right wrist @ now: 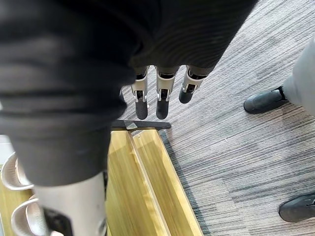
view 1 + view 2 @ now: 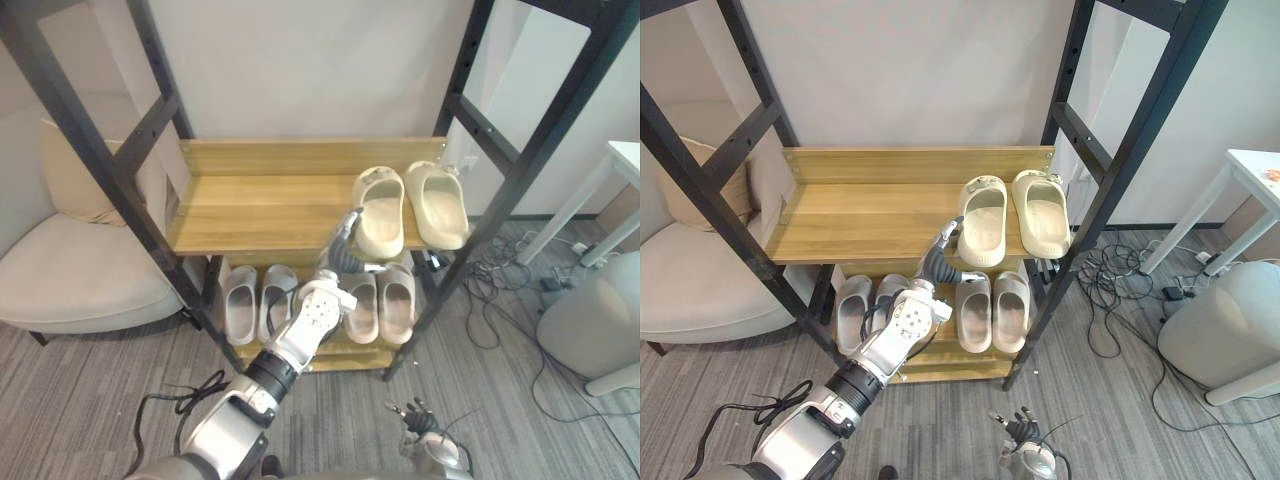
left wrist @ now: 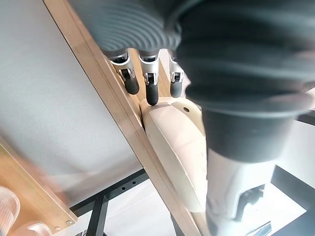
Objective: Organize the slippers on the shoe rack
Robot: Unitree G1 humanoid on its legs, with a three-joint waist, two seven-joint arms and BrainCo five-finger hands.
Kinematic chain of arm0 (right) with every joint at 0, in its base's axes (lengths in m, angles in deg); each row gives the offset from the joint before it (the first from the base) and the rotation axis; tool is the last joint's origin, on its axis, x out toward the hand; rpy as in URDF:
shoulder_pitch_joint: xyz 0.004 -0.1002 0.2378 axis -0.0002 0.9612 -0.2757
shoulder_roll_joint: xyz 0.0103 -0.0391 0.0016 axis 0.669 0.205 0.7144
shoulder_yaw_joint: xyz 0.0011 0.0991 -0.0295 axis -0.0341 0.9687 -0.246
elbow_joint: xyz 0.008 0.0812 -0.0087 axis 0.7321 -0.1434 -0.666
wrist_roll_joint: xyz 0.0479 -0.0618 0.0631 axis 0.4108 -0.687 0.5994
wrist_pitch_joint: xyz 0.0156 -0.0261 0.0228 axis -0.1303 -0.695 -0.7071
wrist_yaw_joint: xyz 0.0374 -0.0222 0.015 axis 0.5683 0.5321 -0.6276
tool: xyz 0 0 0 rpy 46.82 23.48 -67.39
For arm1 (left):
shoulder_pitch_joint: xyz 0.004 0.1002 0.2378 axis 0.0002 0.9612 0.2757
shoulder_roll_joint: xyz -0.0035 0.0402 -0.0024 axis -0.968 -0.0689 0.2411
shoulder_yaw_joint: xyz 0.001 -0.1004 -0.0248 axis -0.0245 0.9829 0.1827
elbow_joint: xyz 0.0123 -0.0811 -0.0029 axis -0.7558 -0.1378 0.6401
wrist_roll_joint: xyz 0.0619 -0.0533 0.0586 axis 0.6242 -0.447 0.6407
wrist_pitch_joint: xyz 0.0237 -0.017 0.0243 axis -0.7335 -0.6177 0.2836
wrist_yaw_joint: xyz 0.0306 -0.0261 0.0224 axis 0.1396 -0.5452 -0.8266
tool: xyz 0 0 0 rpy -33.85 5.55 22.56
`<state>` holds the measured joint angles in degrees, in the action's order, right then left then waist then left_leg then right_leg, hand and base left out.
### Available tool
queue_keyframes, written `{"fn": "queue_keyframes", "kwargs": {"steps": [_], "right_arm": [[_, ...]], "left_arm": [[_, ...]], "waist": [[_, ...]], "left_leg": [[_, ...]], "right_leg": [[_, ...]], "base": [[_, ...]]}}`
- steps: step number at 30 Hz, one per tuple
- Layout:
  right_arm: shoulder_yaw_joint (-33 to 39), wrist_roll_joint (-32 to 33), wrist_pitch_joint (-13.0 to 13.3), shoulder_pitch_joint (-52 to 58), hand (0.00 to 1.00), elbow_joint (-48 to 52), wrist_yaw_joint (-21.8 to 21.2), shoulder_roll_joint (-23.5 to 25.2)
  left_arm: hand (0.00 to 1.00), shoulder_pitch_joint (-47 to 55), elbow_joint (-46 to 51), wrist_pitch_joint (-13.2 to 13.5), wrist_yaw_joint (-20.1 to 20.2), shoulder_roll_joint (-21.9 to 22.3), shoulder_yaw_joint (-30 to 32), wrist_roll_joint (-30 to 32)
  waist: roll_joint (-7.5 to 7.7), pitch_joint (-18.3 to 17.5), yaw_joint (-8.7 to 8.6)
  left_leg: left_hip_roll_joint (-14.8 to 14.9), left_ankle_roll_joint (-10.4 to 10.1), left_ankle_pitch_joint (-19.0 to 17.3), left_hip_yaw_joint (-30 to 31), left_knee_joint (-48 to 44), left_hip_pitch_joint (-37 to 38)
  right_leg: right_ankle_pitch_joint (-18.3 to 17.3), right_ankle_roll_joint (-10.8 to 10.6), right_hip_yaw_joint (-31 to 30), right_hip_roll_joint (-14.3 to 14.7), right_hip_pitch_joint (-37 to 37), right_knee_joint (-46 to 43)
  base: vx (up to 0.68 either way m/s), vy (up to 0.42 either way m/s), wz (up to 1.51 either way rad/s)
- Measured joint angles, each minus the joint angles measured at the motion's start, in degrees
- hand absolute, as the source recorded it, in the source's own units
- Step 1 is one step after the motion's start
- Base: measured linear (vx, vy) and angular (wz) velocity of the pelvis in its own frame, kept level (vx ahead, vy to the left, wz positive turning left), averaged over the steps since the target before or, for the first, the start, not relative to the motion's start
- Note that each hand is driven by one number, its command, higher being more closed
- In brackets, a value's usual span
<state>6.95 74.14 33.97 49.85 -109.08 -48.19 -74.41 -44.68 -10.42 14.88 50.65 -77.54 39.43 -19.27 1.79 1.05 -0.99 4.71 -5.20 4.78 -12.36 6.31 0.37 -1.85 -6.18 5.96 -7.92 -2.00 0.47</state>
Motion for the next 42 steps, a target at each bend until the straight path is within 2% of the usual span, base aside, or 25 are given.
{"fn": "queue_keyframes", "kwargs": {"steps": [10, 25, 37, 42], "right_arm": [[1.0, 0.0, -0.1, -0.1, 0.0, 0.0, 0.0, 0.1], [1.1, 0.0, 0.0, 1.5, 0.0, 0.8, 0.0, 0.0], [1.1, -0.1, 0.0, 3.4, 0.0, 2.7, 0.0, 0.0], [1.0, -0.1, 0.0, 2.9, 0.0, 2.6, 0.0, 0.0]], "left_arm": [[0.0, -3.8, -3.2, -0.7, -1.1, 1.1, 2.4, 0.0], [0.0, -9.5, -6.8, -4.3, -2.2, 2.4, 4.8, -0.2], [0.0, -10.0, -7.1, -4.3, -2.2, 3.4, 6.8, -0.5], [0.0, -9.9, -7.1, -4.3, -2.0, 1.6, 9.3, -1.1]], "waist": [[-0.01, 0.0, -0.39], [-0.06, 0.0, -1.32], [-0.68, -0.5, -1.59], [-0.95, -0.6, -2.09]], "left_leg": [[0.1, -0.2, -0.2, -1.5, 0.0, -0.1], [0.2, 0.2, 0.0, -4.6, -0.3, -1.5], [-0.5, 0.7, 0.0, -5.0, -0.3, -2.1], [-0.4, 0.7, 0.1, -4.4, 0.0, -1.9]], "right_leg": [[0.1, 0.0, -1.4, 0.1, 1.0, -0.1], [-0.3, -0.4, -5.0, -0.3, 6.1, -4.2], [-0.1, -0.7, -5.5, -1.0, 7.0, -4.4], [0.3, -0.6, -4.7, -0.8, 5.9, -2.8]], "base": [[0.01, -0.003, -0.07], [-0.02, 0.002, -0.1], [-0.02, 0.006, -0.01], [-0.02, -0.001, 0.04]]}}
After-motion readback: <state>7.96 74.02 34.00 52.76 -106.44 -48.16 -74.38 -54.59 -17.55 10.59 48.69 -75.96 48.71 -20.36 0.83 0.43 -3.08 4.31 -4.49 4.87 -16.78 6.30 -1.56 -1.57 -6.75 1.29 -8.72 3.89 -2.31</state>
